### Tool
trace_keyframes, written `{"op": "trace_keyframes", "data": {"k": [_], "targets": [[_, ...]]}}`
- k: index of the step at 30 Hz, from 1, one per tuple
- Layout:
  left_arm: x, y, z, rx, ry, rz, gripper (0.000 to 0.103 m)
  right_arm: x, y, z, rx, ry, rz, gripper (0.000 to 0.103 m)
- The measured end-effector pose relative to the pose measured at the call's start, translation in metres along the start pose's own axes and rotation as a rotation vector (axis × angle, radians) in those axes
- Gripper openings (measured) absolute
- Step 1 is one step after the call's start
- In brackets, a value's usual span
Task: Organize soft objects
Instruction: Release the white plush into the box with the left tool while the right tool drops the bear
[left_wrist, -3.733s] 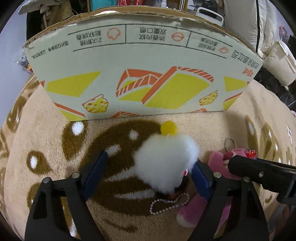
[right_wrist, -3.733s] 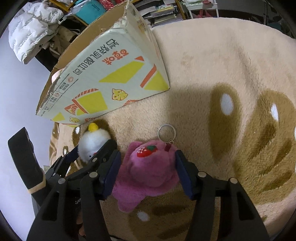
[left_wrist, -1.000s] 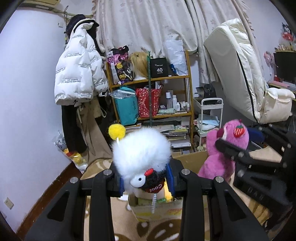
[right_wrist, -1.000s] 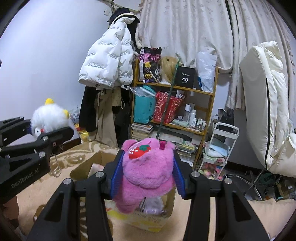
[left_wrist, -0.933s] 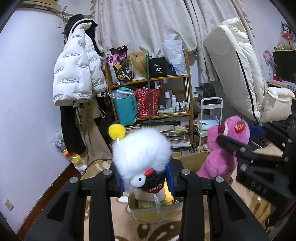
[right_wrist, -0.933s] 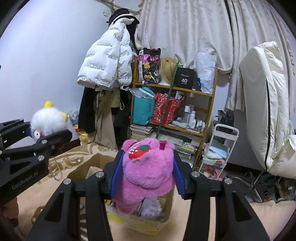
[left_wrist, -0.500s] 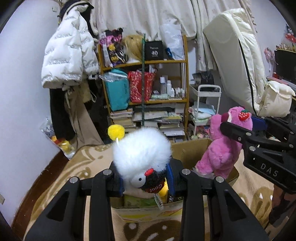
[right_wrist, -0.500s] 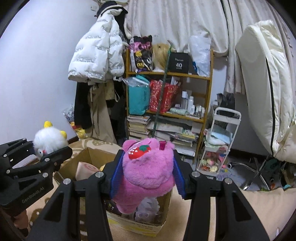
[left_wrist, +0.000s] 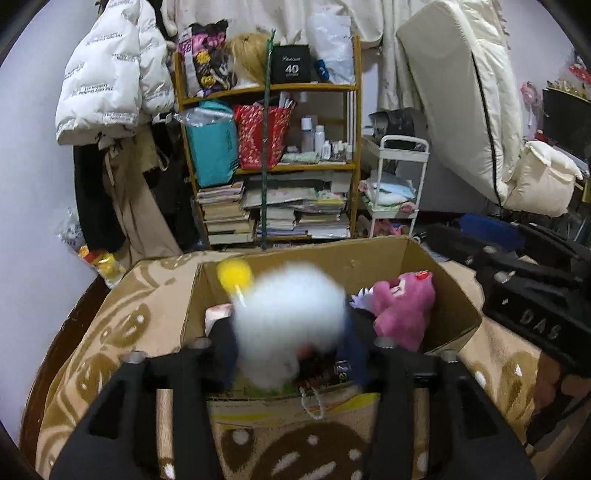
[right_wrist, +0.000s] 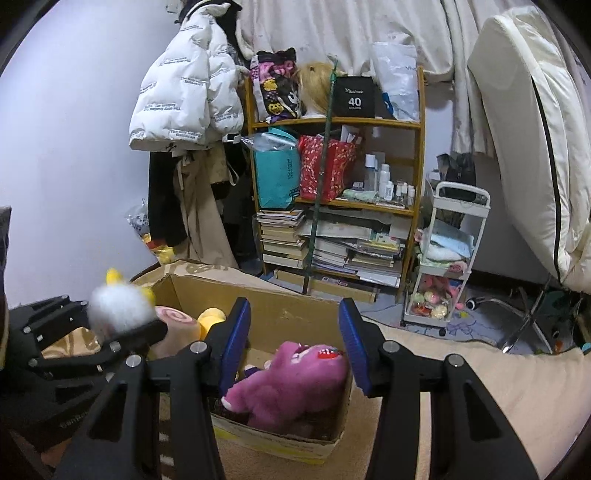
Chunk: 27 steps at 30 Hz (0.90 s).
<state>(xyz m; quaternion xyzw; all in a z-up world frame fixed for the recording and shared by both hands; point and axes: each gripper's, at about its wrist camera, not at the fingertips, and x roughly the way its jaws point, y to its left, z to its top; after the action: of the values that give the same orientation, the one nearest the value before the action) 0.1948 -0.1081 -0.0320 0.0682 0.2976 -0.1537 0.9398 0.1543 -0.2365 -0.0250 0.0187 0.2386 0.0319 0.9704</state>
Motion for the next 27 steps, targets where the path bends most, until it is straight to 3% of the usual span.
{"op": "trace_keyframes", "data": {"k": [2, 7, 12, 23, 27], "targets": [[-0.001, -0.001, -0.002, 0.006, -0.016, 0.032, 0.07, 0.0, -0.005, 0.0, 0.02, 0.005, 0.004, 0.052], [-0.003, 0.003, -0.003, -0.014, 0.02, 0.051, 0.072, -0.001, -0.012, -0.001, 0.058, 0.037, 0.009, 0.056], [-0.021, 0.01, 0.0, -0.041, 0.003, 0.078, 0.085, -0.014, -0.017, -0.003, 0.074, 0.034, 0.02, 0.067], [-0.086, 0.021, 0.002, -0.073, -0.072, 0.116, 0.101, -0.065, -0.017, -0.003, 0.049, -0.025, 0.019, 0.102], [-0.114, 0.02, -0.002, -0.075, -0.124, 0.15, 0.102, -0.089, -0.013, -0.001, 0.025, -0.065, 0.023, 0.103]]}}
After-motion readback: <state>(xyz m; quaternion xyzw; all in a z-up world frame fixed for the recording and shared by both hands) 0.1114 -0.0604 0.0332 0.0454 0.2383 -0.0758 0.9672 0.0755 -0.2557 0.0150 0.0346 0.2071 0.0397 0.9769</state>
